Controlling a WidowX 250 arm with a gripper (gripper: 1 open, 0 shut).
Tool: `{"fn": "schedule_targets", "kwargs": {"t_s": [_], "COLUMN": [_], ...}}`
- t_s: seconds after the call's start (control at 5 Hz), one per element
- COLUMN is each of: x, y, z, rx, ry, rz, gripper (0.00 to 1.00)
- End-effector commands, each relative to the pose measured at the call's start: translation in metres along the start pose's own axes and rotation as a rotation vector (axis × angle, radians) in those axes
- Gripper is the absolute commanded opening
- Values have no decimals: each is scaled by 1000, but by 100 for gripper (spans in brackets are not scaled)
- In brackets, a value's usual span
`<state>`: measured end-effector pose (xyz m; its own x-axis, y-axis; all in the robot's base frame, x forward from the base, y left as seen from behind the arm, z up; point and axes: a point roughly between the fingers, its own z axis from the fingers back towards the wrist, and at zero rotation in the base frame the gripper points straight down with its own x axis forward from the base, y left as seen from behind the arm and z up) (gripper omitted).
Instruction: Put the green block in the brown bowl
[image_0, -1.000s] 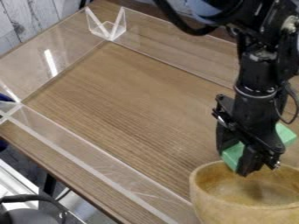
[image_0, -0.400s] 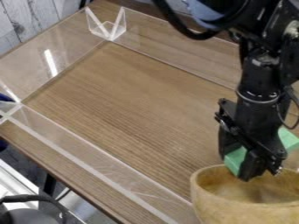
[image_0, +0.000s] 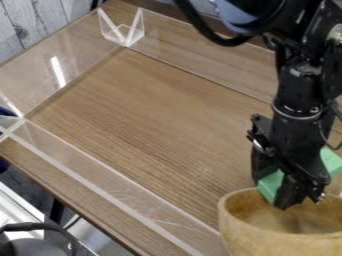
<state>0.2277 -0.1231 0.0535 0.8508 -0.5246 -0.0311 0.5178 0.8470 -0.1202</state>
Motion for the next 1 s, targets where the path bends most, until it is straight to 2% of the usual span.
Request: {"fn": "schedule_targets", "kwargs": {"t_s": [0.0, 0.8], "x": [6, 4], "y": [-5, -9], "z": [18, 22], "rx": [7, -1], "ry": [-64, -75], "rz": [-18, -30], "gripper": [0, 0]}}
